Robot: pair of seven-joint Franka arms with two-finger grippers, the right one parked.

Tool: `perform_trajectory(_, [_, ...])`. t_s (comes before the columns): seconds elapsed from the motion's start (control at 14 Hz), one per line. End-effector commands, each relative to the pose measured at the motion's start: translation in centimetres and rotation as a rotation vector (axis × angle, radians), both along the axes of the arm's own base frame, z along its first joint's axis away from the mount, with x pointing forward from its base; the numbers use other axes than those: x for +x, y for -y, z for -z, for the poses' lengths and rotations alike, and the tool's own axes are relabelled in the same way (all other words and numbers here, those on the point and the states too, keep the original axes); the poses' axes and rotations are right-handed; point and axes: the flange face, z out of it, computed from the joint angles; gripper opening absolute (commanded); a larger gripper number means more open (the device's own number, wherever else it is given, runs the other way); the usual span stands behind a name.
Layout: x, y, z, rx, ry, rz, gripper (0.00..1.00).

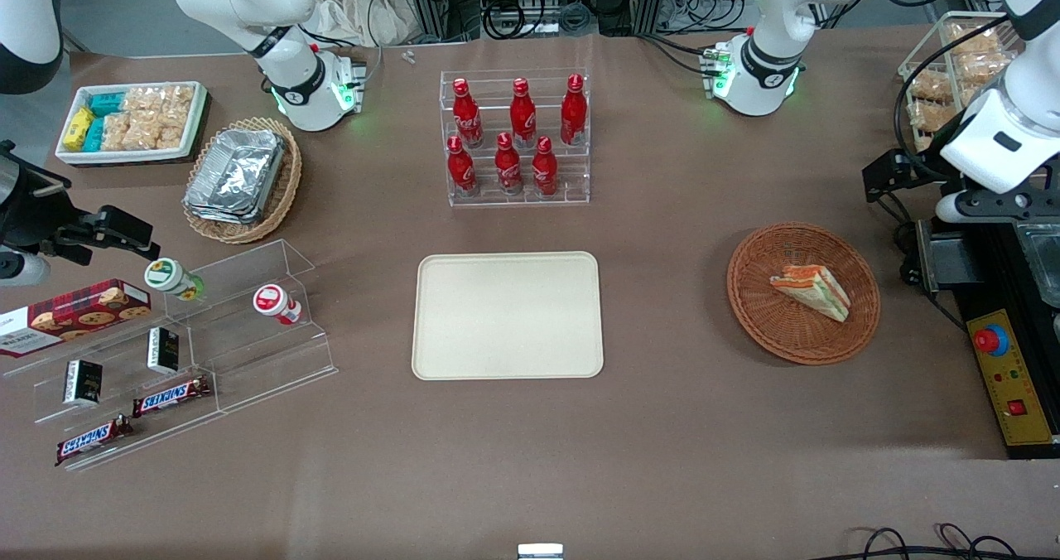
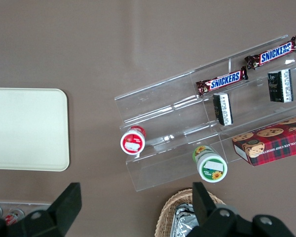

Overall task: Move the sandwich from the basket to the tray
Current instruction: 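Move the left gripper down over the wrapped sandwich in the wicker basket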

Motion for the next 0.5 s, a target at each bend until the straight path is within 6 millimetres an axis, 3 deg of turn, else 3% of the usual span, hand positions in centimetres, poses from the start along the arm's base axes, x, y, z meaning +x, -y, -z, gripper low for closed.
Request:
perform_trajectory(0.0, [-0.1, 0.0, -1.0, 0.017, -0.012, -0.055, 1.0])
perform_trajectory(0.21, [0.4, -0.2, 0.1, 0.022, -0.036, -0.081, 1.0])
perform_trajectory(0.36, [1.9, -0.7, 3.7, 0.037, -0.104, -0.286, 1.0])
perform_trajectory(0.43, [3.4, -0.7, 6.8, 0.037, -0.153, -0.388, 1.0])
